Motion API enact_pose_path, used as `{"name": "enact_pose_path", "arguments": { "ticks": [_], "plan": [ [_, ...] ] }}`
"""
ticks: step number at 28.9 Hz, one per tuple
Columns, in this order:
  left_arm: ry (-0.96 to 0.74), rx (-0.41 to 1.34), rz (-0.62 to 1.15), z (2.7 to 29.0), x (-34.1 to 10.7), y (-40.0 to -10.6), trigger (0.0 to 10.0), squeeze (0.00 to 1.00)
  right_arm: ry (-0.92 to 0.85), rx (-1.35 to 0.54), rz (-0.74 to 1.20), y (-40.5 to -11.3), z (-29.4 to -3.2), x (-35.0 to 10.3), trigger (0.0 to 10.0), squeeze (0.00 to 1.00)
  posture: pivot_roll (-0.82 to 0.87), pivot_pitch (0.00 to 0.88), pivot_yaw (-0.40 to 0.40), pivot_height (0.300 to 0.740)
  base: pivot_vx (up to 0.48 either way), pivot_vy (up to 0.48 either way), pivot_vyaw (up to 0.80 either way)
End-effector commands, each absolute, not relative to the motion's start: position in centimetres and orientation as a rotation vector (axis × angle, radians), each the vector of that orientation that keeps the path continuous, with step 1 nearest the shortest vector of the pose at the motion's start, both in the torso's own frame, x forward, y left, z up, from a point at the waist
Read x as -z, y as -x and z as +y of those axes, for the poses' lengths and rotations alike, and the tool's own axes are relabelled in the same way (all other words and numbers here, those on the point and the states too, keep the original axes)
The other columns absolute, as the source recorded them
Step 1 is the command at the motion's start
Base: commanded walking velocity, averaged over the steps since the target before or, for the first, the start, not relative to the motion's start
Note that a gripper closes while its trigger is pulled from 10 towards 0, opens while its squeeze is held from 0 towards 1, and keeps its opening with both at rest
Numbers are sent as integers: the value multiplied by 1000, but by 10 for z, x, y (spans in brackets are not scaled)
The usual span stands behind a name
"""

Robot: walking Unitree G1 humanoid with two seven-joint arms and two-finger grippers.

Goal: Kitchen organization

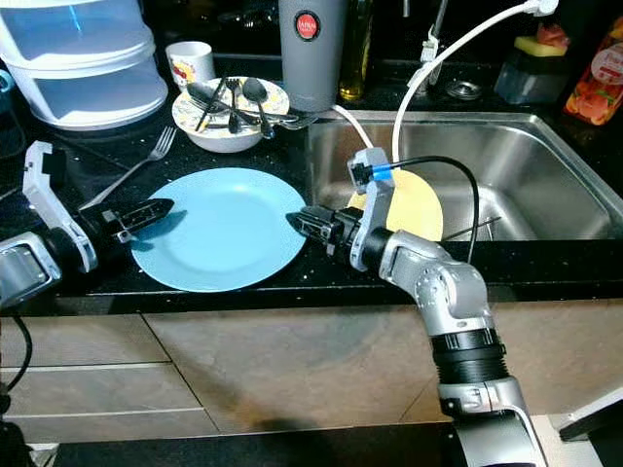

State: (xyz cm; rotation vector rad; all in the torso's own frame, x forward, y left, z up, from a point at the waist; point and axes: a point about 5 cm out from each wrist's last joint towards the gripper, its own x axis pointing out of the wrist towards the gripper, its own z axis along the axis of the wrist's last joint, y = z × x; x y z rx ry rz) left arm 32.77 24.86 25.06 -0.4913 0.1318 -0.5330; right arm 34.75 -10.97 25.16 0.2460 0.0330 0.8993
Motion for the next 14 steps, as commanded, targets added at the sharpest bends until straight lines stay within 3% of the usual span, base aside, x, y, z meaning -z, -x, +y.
{"name": "enact_pose_path", "arguments": {
  "ticks": [1, 14],
  "plan": [
    [520, 533, 163, 246, -241, -327, 0, 0, -259, -904, 35, -346, -109, -253, 10000, 0, 0, 211, -27, 740, 0, 0, 0],
    [514, 624, -11, 244, -262, -323, 0, 0, -407, -768, -106, -359, -133, -278, 10000, 0, 2, 192, -17, 740, 0, 0, 0]
  ]
}}
